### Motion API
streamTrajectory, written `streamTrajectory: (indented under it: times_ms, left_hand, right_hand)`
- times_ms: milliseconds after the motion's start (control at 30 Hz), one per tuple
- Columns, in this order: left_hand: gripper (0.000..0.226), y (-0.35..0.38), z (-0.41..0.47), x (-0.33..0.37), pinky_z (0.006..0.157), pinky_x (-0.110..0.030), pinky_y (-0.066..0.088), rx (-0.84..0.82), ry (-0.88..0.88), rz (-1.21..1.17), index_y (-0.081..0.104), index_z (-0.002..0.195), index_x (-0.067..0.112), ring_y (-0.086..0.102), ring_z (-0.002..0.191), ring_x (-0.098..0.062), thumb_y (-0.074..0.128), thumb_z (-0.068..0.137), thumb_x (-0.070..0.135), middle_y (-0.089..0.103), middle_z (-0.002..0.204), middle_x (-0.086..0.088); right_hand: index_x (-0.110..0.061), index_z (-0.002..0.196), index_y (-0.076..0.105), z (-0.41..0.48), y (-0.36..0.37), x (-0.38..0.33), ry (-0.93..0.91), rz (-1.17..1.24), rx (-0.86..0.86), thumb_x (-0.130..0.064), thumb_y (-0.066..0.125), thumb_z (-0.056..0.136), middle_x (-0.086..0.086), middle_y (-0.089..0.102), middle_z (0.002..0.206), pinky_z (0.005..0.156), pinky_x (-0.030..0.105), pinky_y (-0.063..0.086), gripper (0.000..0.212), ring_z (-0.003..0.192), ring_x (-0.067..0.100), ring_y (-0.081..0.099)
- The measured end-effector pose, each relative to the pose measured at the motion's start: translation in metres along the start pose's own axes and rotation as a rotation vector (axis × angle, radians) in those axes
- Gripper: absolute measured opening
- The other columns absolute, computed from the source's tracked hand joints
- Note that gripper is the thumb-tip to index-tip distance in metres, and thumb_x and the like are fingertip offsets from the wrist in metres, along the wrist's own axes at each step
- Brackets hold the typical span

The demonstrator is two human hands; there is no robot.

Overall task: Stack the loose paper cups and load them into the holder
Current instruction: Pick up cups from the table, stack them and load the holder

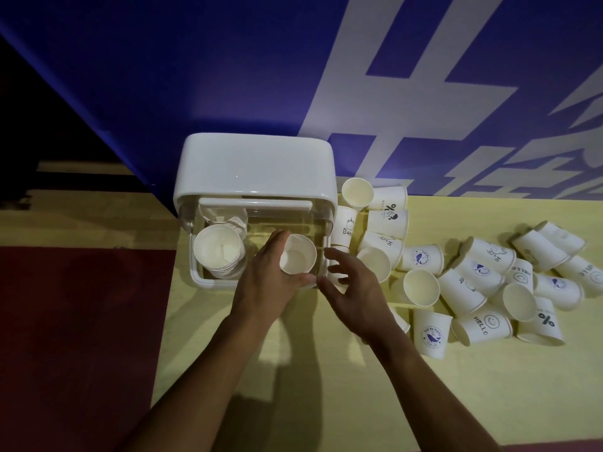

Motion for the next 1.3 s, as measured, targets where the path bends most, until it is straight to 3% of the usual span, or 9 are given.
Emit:
streamTrajectory:
  times_ms: [133,233,400,600,700,833,1000,1133,1300]
  left_hand:
    - [0.105,-0.003,-0.008,-0.004,0.101,-0.034,0.045,-0.004,-0.004,-0.013,0.033,0.154,0.031,0.050,0.135,-0.022,0.087,0.069,0.058,0.054,0.148,0.000]
    - [0.103,-0.009,-0.022,-0.006,0.108,-0.033,0.044,0.016,0.039,-0.022,0.035,0.155,0.026,0.047,0.140,-0.019,0.070,0.070,0.074,0.049,0.154,0.002]
    - [0.089,-0.013,-0.056,0.005,0.109,-0.024,0.034,0.069,0.090,0.037,0.036,0.156,0.032,0.036,0.148,-0.011,0.078,0.081,0.055,0.035,0.164,0.011]
    - [0.068,0.026,-0.068,0.083,0.094,-0.022,0.047,-0.037,0.279,0.038,0.049,0.147,0.031,0.058,0.127,-0.011,0.074,0.087,0.053,0.058,0.147,0.009]
    - [0.063,0.064,-0.056,0.138,0.087,-0.027,0.054,-0.095,0.390,0.078,0.051,0.142,0.031,0.062,0.115,-0.013,0.073,0.088,0.053,0.063,0.137,0.009]
    - [0.067,0.134,-0.027,0.205,0.095,-0.028,0.049,-0.224,0.483,0.157,0.047,0.148,0.030,0.054,0.128,-0.011,0.069,0.090,0.055,0.054,0.146,0.013]
    - [0.069,0.249,0.011,0.287,0.105,-0.033,0.045,-0.406,0.568,0.366,0.040,0.153,0.026,0.046,0.136,-0.015,0.063,0.094,0.053,0.039,0.157,0.012]
    - [0.072,0.329,0.044,0.342,0.109,-0.036,0.043,-0.450,0.621,0.532,0.036,0.155,0.023,0.044,0.139,-0.019,0.064,0.095,0.050,0.036,0.160,0.005]
    - [0.070,0.419,0.082,0.395,0.097,-0.038,0.047,-0.502,0.815,0.789,0.040,0.148,0.028,0.052,0.123,-0.021,0.071,0.086,0.040,0.047,0.146,0.003]
  right_hand:
    - [-0.023,0.141,0.057,0.002,0.000,-0.001,-0.009,-0.015,-0.005,-0.028,0.075,0.093,-0.011,0.063,0.129,0.087,0.016,0.053,0.052,0.107,0.007,0.065]
    - [-0.023,0.144,0.055,0.002,-0.008,0.001,-0.011,-0.049,-0.003,-0.030,0.075,0.092,-0.008,0.062,0.135,0.089,0.022,0.055,0.056,0.106,0.003,0.063]
    - [-0.024,0.144,0.056,-0.008,-0.045,0.015,0.060,-0.078,0.047,-0.029,0.076,0.092,-0.012,0.062,0.133,0.087,0.015,0.052,0.056,0.105,0.002,0.064]
    - [-0.028,0.143,0.056,-0.046,-0.122,0.046,0.178,-0.021,0.170,-0.029,0.075,0.092,-0.016,0.064,0.130,0.089,0.021,0.054,0.054,0.108,-0.002,0.063]
    - [-0.031,0.141,0.058,-0.065,-0.177,0.071,0.233,0.000,0.267,-0.028,0.074,0.093,-0.016,0.065,0.128,0.086,0.014,0.052,0.050,0.108,-0.004,0.064]
    - [-0.030,0.137,0.061,-0.083,-0.249,0.106,0.273,0.017,0.381,-0.027,0.074,0.093,-0.020,0.067,0.124,0.086,0.023,0.056,0.046,0.104,-0.005,0.065]
    - [-0.035,0.133,0.061,-0.095,-0.340,0.162,0.317,0.045,0.447,-0.023,0.073,0.094,-0.023,0.068,0.120,0.084,0.021,0.056,0.042,0.103,-0.006,0.066]
    - [-0.033,0.135,0.061,-0.105,-0.399,0.211,0.373,0.038,0.476,-0.024,0.072,0.095,-0.023,0.068,0.120,0.084,0.019,0.055,0.043,0.103,-0.005,0.066]
    - [-0.036,0.134,0.060,-0.113,-0.456,0.275,0.458,0.026,0.506,-0.023,0.073,0.094,-0.022,0.068,0.120,0.085,0.024,0.056,0.044,0.101,-0.005,0.066]
Point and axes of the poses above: each hand's wrist, its own z-axis towards the middle knuckle, its own y-axis out of the palm, x = y × z, the point moved 6 cm from there along z, towards the middle knuckle
